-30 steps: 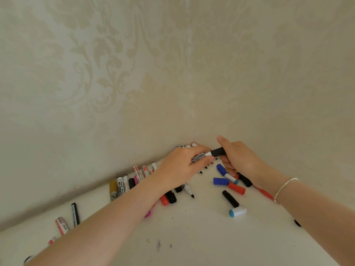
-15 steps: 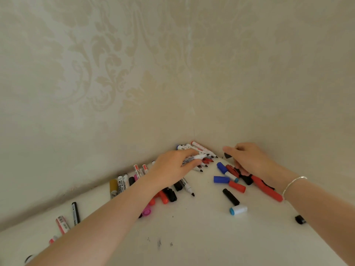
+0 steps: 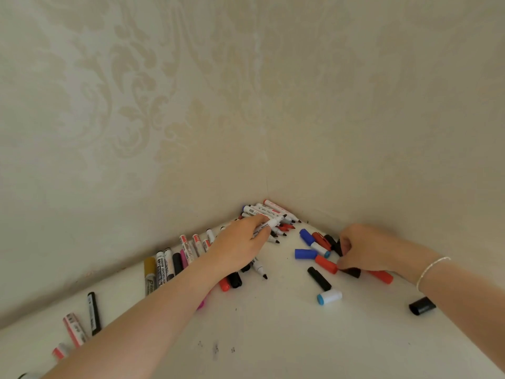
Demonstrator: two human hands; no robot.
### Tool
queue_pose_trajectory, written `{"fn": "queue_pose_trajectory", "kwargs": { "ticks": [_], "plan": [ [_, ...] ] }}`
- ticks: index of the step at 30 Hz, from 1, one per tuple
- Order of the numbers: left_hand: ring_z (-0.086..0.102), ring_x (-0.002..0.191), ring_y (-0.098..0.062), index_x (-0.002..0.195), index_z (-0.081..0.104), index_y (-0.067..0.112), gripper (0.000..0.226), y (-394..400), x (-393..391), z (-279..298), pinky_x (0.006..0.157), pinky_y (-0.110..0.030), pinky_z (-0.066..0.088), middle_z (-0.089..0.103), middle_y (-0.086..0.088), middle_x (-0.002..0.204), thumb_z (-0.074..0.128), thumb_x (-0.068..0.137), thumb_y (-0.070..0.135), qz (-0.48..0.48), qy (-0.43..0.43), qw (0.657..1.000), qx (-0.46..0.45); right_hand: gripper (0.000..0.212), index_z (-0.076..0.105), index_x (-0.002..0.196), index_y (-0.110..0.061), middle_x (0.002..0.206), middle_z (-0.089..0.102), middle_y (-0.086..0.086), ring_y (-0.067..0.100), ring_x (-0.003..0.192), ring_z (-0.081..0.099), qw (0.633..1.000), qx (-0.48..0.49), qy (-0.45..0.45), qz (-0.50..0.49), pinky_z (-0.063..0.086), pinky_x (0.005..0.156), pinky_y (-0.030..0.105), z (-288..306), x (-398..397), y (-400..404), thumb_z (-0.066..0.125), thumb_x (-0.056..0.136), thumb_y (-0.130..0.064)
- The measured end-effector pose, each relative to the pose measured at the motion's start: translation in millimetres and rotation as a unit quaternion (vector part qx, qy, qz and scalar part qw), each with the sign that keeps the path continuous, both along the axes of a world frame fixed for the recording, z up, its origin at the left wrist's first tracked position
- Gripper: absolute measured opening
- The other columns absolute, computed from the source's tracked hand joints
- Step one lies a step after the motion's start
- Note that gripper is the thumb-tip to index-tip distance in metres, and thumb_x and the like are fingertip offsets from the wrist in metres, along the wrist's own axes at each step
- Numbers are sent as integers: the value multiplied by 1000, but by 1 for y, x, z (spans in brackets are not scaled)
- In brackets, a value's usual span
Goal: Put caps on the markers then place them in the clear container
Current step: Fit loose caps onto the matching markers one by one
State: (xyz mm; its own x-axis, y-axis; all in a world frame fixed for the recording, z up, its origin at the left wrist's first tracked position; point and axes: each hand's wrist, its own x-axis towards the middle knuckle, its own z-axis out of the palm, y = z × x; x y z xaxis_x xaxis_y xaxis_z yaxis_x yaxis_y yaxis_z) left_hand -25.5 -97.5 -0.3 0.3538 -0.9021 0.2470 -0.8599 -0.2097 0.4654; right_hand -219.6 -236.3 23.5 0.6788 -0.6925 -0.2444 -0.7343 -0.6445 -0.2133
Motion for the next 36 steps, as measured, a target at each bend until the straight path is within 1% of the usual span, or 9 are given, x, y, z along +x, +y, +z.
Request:
{"fn": "queue_pose_trajectory", "kwargs": {
  "ticks": [5,10,15,19,22,26,28,32,36],
  "plan": [
    [40,57,-11,74,45,23,27,-4,1,-5,57,-33,34,43,6,62,39,99,33,3,0,1000,0,11,48,93,-19,99,57,4,22,90,57,990,-141,-28,-9,44,71,28,-7,8,-5,55,89,-28],
    [38,55,-9,70,42,29,29,-3,-5,-3,54,-30,30,43,6,61,40,99,32,-3,11,1000,5,7,51,99,-17,96,54,3,19,82,53,992,-122,8,-16,40,67,25,-17,16,1,51,91,-17],
    [44,59,-10,78,48,34,23,-1,-9,1,58,-32,35,49,7,66,41,100,32,-16,14,1000,0,19,54,107,-16,108,59,4,22,94,60,991,-129,-6,-33,45,71,27,-19,19,2,54,90,-23],
    [51,63,-9,107,59,23,24,-2,-7,-1,59,-34,40,58,6,74,40,100,34,-12,16,1000,-11,13,59,97,-21,82,60,1,18,64,61,978,-25,-191,-85,50,54,28,-10,21,-4,60,87,-30],
    [48,63,2,114,59,24,25,-2,-5,-1,57,-22,32,51,18,71,40,100,34,-11,19,1000,-22,14,66,99,-17,83,61,6,18,64,60,900,174,-387,-102,53,58,24,6,25,0,54,91,-13],
    [54,78,5,123,59,27,31,2,-7,2,65,-15,36,61,20,91,42,100,38,-19,26,999,-44,23,69,102,-9,99,61,12,26,81,67,797,370,-470,-81,59,68,25,23,26,12,52,91,1],
    [55,85,4,125,58,28,34,4,-7,4,69,-12,38,65,16,104,42,99,42,-23,16,998,-55,25,69,105,-8,100,64,13,27,81,69,793,365,-484,-59,59,69,23,26,27,14,55,89,5],
    [50,67,14,121,61,29,30,8,-9,10,59,-5,34,54,24,75,43,99,41,-26,17,997,-75,19,69,98,-10,96,71,12,18,76,66,821,291,-488,-47,53,74,27,27,29,16,60,87,2],
    [51,61,5,116,62,31,28,8,-7,12,54,-12,32,56,17,72,43,99,43,-21,21,997,-78,19,72,97,-9,96,71,12,19,83,64,834,278,-476,-34,52,85,33,27,31,19,59,87,0]
  ]
}}
